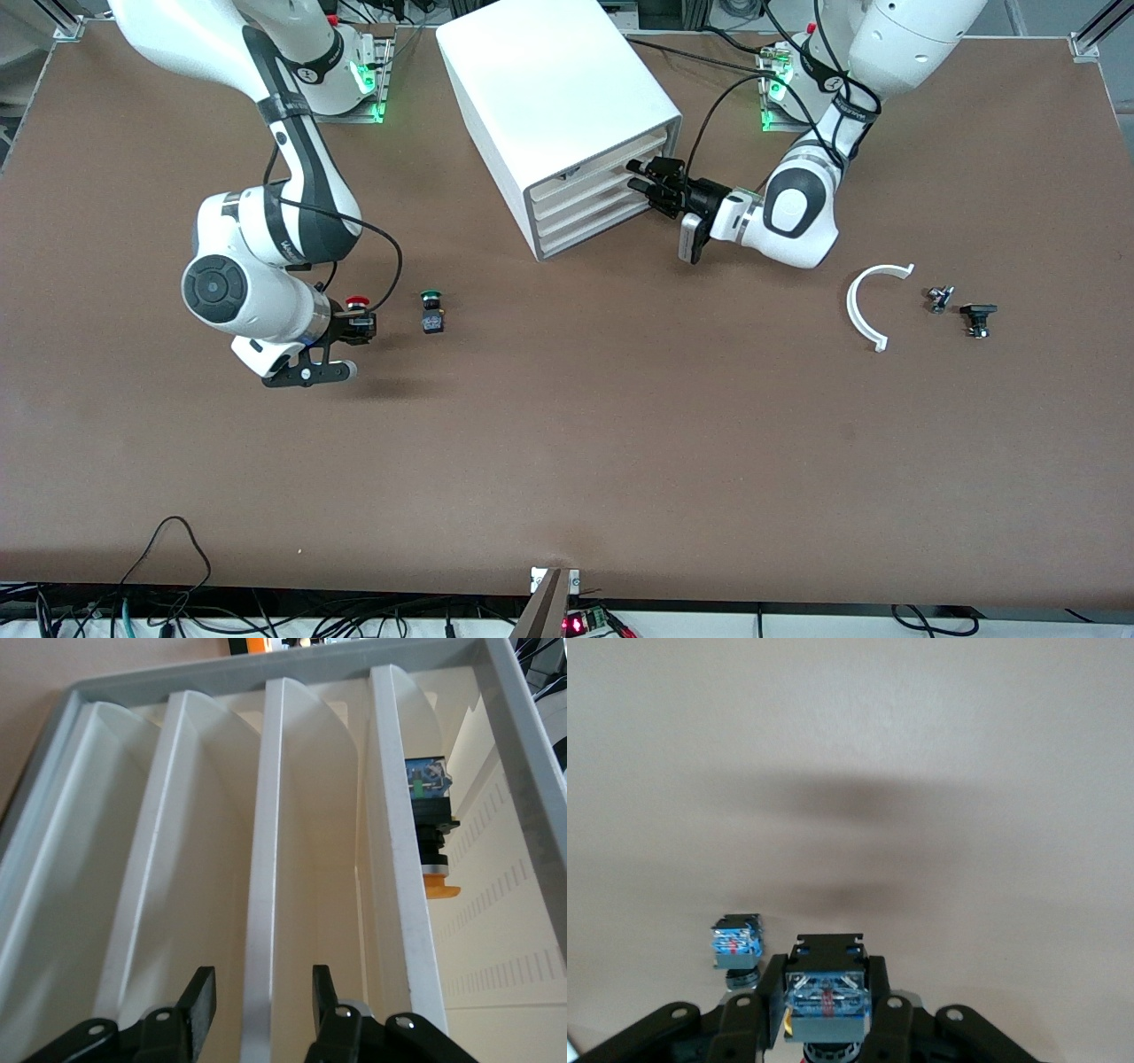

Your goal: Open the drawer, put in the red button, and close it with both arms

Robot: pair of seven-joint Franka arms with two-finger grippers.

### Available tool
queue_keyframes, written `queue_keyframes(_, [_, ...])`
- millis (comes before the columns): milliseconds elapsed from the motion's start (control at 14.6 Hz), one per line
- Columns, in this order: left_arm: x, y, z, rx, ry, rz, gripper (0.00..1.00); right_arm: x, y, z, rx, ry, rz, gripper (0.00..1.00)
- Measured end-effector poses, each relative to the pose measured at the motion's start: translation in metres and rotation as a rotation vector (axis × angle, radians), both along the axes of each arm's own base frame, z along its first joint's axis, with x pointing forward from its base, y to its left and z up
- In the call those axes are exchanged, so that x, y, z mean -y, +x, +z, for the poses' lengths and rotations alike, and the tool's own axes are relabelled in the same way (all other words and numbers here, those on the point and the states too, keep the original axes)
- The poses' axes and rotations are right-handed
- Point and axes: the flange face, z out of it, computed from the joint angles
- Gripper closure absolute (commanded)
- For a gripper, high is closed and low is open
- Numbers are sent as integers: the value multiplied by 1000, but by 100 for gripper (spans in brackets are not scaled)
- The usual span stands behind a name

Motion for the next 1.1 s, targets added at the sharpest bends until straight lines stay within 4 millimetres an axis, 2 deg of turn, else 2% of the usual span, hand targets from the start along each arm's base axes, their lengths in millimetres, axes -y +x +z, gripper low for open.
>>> queue_keyframes(137, [2,-1,0,6,-4,-5,100,-3,7,19,25,6,-15,100])
queue_keyframes(411, [0,1,-1,95,-38,-10,100,-8,16,49,42,11,-52,100])
queue_keyframes(685, [-10,9,-3,111,-40,12,100,-18,18,74,45,11,-122,100])
queue_keyframes(890, [-18,31,-8,118,-51,43,100,-43,16,101,53,10,-215,100])
queue_keyframes(1096, [-37,60,-9,156,-46,45,100,-85,5,120,69,13,-312,100])
